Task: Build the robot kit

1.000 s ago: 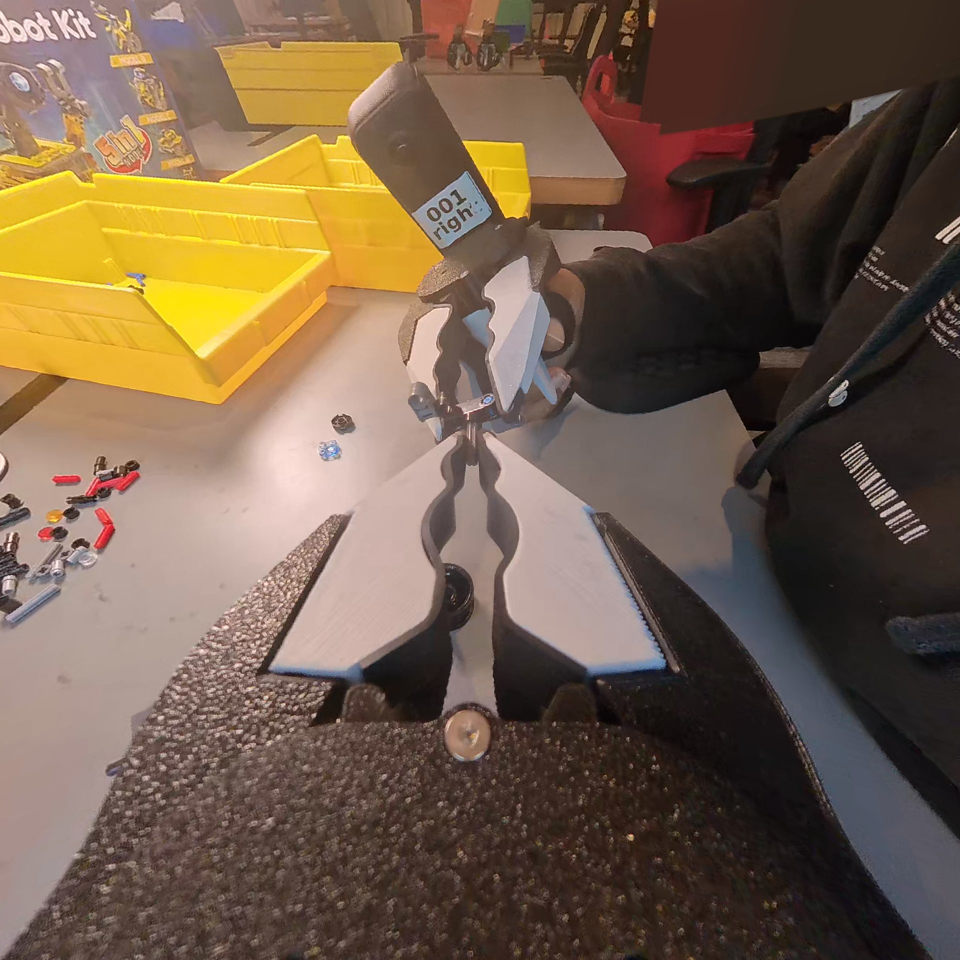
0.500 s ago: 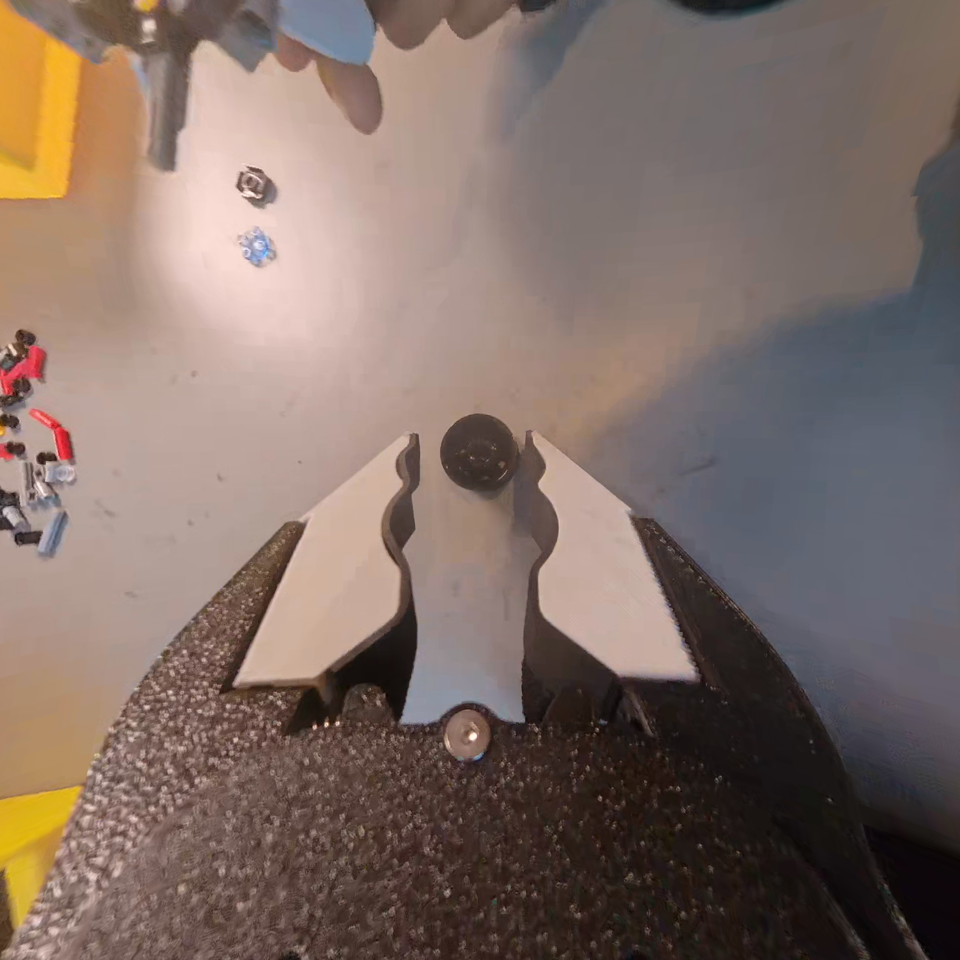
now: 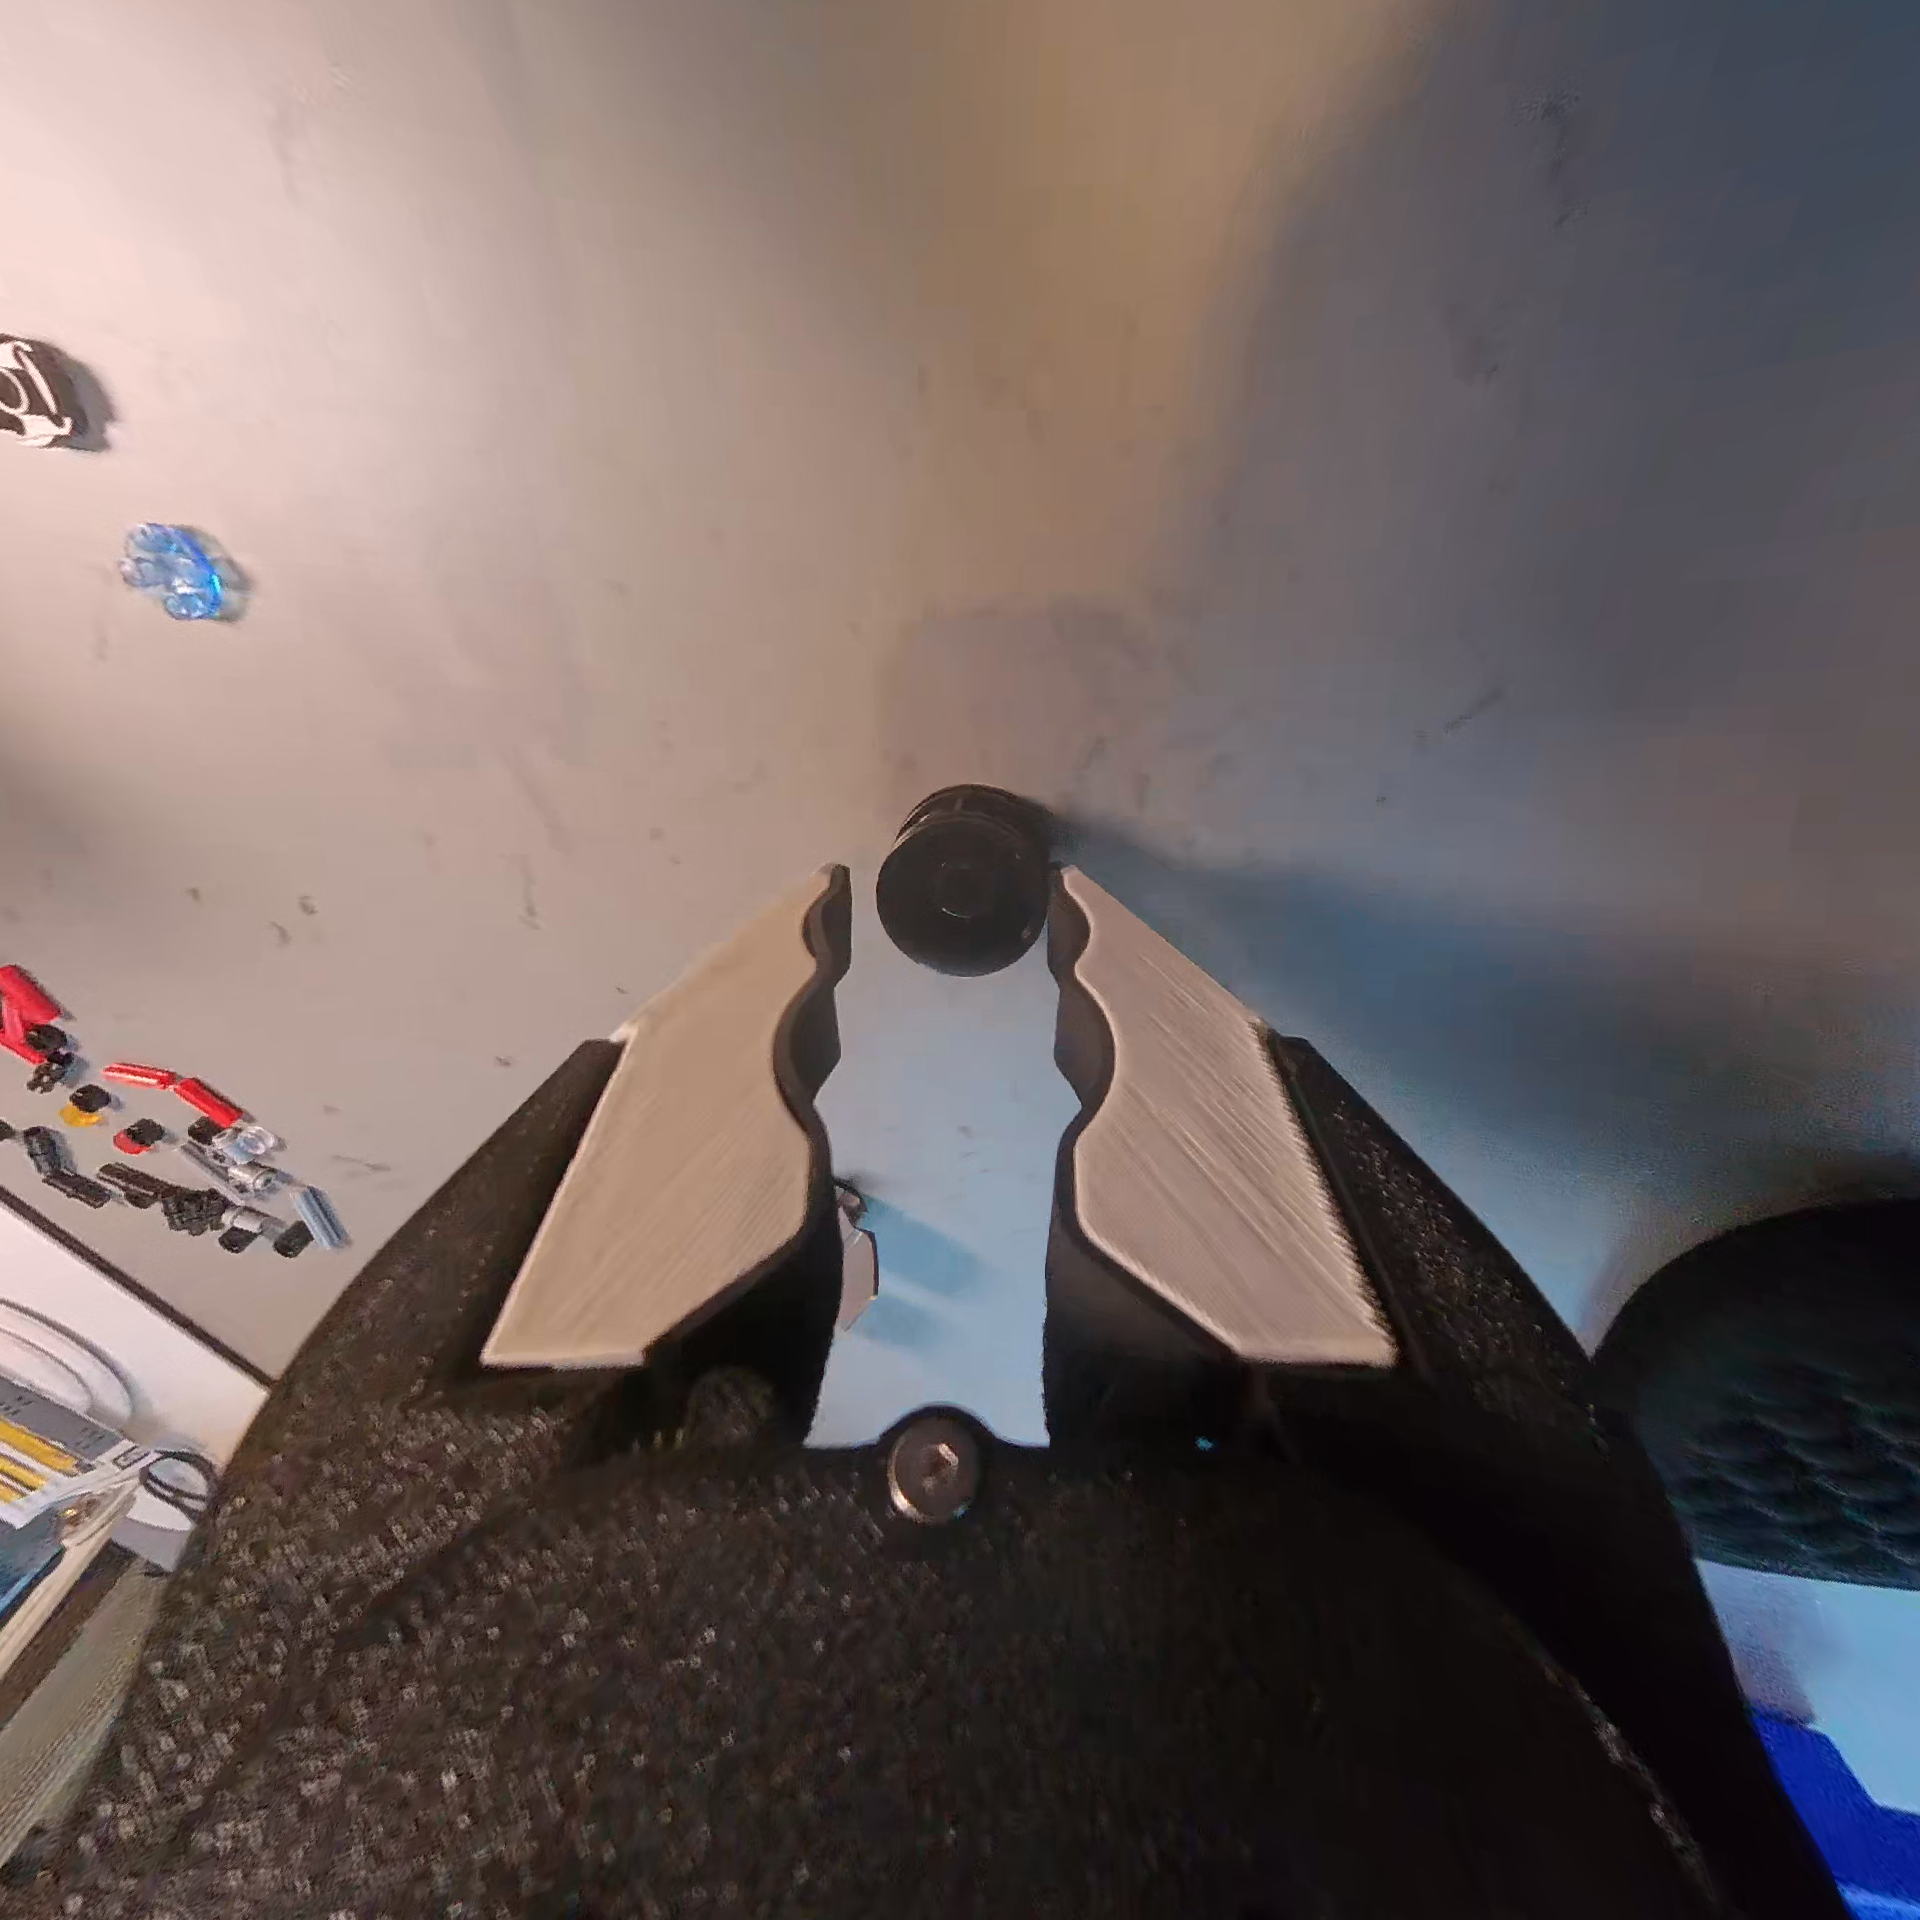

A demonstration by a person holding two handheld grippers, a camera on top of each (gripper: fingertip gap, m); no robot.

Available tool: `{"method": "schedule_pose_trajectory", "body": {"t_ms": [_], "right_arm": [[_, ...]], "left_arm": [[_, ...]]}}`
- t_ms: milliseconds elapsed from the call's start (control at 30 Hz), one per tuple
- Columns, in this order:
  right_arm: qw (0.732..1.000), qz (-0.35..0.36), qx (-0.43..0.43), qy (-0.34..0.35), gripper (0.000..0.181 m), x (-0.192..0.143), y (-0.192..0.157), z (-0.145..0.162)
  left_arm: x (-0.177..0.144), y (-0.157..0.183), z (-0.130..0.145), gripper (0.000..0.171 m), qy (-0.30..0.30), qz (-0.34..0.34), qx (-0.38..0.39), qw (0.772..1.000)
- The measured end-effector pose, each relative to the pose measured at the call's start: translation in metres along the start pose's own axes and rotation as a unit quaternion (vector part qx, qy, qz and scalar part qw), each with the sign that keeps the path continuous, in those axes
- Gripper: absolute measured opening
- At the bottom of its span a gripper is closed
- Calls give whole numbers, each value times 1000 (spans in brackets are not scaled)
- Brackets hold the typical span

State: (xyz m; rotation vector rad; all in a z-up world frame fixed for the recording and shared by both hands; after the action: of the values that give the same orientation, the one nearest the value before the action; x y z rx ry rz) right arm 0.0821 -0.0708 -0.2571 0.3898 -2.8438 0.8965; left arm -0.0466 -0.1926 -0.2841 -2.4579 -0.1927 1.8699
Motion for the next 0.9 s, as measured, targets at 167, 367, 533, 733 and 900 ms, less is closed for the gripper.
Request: {"method": "schedule_pose_trajectory", "body": {"t_ms": [167, 367, 533, 733, 900], "right_arm": [[1000, -10, -6, 9, 24, 0, -5, -4], [996, -54, -36, 53, 24, -1, -23, -16], [995, -75, -53, 24, 24, 12, -34, -4], [995, -74, -59, -3, 24, 30, -43, 6], [996, -68, -53, -23, 24, 34, -40, 14]], "left_arm": [[-10, -2, 9, 32, 109, -32, -64, 991], [-68, 11, 34, 32, 642, -100, -306, 696], [-70, 26, 48, 32, 759, -111, -339, 544], [-63, 24, 44, 31, 730, -122, -338, 581], [-56, 23, 40, 31, 716, -121, -330, 603]]}}
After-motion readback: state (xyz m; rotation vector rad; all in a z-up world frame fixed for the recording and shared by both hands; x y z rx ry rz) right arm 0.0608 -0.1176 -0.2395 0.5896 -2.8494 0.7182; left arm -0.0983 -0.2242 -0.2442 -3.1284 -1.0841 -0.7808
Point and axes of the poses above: each gripper's, where its closed fingertips meet, x out along the fingers, z out of its underside, y = z × x across the jaws, the point moved 9 cm from there along -x, back along the fingers, and after that the axes turned 13 degrees about y, right-handed, at the moved point
